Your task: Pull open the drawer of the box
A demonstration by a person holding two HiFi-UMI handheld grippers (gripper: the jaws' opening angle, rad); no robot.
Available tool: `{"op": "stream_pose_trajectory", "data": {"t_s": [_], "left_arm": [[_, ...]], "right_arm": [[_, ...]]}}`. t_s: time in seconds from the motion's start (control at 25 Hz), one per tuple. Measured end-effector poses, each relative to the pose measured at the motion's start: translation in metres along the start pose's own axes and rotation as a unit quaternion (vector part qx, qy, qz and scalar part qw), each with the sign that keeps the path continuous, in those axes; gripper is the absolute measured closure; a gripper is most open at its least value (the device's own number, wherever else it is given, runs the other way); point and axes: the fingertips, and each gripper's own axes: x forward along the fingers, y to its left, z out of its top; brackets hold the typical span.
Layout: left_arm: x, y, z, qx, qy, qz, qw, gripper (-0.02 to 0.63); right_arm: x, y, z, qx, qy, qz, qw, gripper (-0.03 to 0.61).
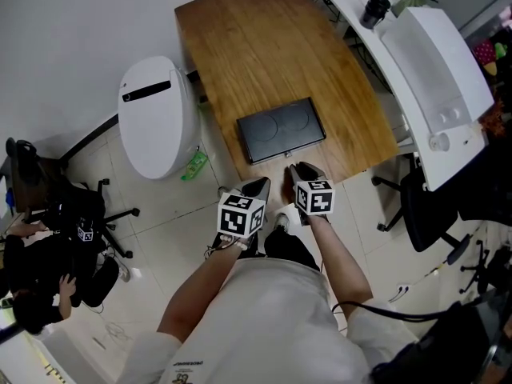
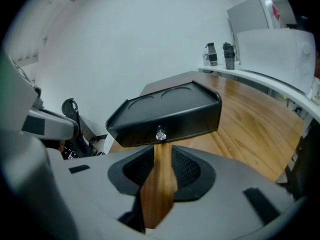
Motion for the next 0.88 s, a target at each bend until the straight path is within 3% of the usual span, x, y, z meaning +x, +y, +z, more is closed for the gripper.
{"op": "stream_pose_trajectory", "data": {"t_s": [0.32, 0.88], "left_arm": [[0.000, 0.009, -0.005, 0.000, 0.004, 0.006, 1.0000, 0.615], [-0.005, 0.013, -0.007, 0.003, 0.004, 0.005, 1.0000, 0.615]], "right_arm": [[0.024, 0.008, 0.009, -0.028, 0.008, -0.004, 1.000, 0.497], [0.038, 0.006, 0.012, -0.029, 0.026, -0.011, 0.999, 0.497]]}}
